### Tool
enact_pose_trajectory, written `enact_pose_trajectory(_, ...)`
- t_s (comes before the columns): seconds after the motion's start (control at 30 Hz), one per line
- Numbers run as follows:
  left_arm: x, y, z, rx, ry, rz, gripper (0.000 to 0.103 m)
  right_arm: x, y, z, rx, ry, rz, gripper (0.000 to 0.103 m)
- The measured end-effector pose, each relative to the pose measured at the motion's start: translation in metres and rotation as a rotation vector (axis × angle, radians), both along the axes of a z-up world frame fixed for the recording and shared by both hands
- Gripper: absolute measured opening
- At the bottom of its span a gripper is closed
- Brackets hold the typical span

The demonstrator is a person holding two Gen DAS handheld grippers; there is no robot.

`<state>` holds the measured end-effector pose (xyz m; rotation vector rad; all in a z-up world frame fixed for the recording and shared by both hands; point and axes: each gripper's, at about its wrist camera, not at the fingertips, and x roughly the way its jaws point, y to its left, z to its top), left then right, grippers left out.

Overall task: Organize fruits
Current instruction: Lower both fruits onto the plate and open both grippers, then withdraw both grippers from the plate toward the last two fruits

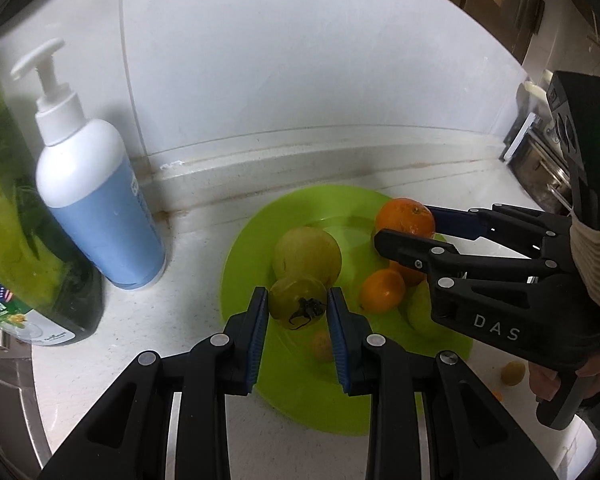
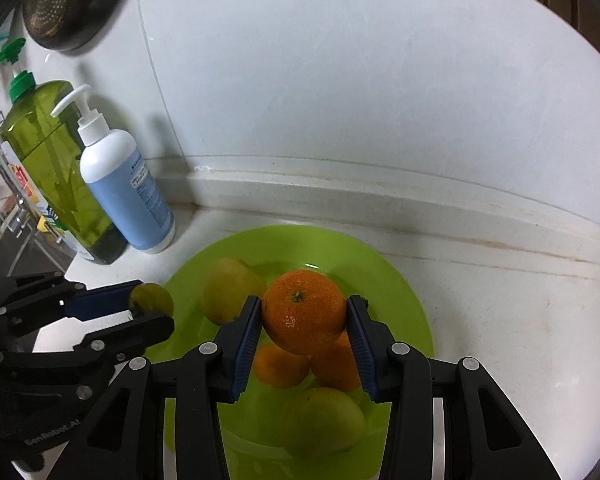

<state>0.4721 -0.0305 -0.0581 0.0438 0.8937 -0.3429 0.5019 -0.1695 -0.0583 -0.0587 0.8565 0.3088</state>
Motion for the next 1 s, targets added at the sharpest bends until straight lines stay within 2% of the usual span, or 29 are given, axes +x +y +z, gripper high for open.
enact_pose_trajectory(0.3,0.006,-0.001,-0.010,-0.006,0.042,0.002,0.030,0.005,0.001,-0.007,-0.004,0.019,0.004,0.044)
enact_pose_trajectory(0.57,0.005,-0.001,-0.008,-0.010,0.043,0.014,0.031,-0.001,0.003,0.000,-0.010,-0.002,0.011,0.045)
enact_pose_trajectory(0.83,-0.010,-0.001,0.013,-0.001,-0.031,0.026,0.038,-0.019,-0.001,0.011,0.014,-0.022,0.012,0.045)
enact_pose_trajectory(1.0,-0.028,-0.002,0.032,-0.005,-0.093,0.032,0.042,-0.041,-0.006,0.027,0.033,-0.064,0.006,0.045)
